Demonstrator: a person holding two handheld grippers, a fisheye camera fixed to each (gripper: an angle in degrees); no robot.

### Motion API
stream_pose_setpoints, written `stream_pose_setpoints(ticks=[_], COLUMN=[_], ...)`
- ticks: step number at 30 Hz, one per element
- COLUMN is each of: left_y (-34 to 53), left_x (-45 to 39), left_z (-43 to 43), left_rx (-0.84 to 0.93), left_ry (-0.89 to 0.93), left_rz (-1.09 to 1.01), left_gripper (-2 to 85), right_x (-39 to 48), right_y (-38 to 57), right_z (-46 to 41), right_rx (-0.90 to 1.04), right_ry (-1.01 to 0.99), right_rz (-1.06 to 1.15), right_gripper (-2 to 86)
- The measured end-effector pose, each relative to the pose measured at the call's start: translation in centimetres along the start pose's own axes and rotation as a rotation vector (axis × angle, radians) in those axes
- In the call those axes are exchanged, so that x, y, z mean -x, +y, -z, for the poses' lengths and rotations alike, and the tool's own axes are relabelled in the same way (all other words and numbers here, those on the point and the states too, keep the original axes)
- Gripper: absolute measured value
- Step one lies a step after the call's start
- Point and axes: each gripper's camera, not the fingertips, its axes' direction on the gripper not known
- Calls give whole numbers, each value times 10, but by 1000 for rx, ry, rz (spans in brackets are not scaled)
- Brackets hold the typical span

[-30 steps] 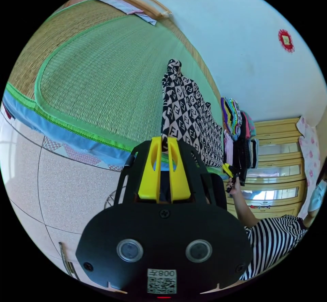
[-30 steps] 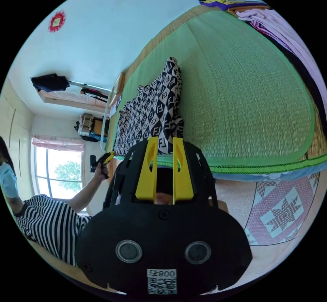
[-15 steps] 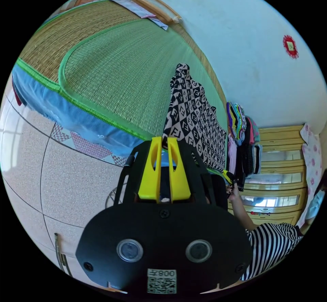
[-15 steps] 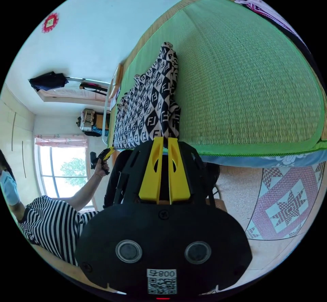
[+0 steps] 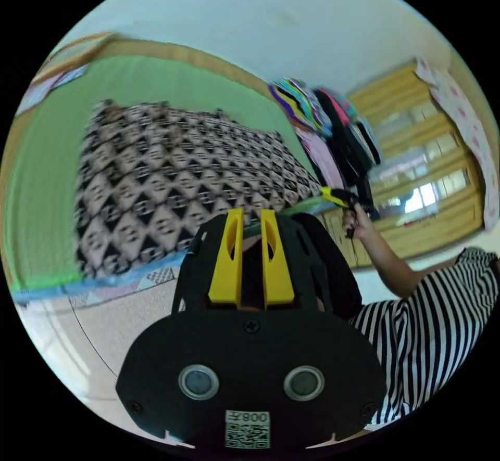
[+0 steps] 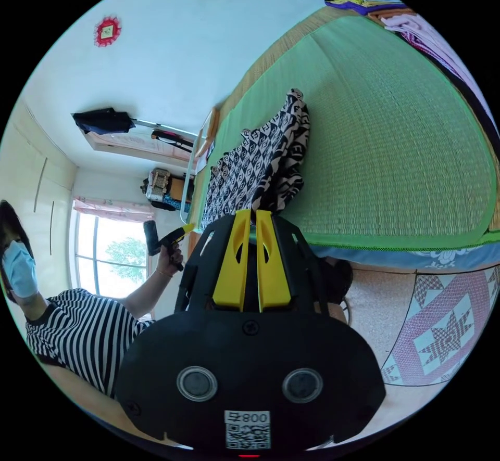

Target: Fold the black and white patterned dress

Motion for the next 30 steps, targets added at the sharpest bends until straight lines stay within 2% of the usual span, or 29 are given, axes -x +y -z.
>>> stream_pose_setpoints(ticks=[6,8,14,18,25,30], left_y=[-18,-14,18,35,50,57], left_x=[-118,-149,-176,-163,-114,-85], left_z=[-185,-245,-368,-422,-482,-517], left_rx=[208,246,288,306,263,238], left_ry=[-12,-80,-355,-391,-289,-225], left_rz=[-426,-552,-736,-734,-598,-524], left_gripper=[92,96,76,42,24,22], right_x=[6,6,1,-3,-33,-82], right_y=[3,4,8,8,11,-5], right_z=[-1,-3,-10,-26,-23,-27], right_rx=[-1,0,4,39,-15,-53], right_ry=[-19,-24,-45,-46,-67,-75], right_rz=[13,16,21,32,1,-95], right_gripper=[18,18,19,22,36,80])
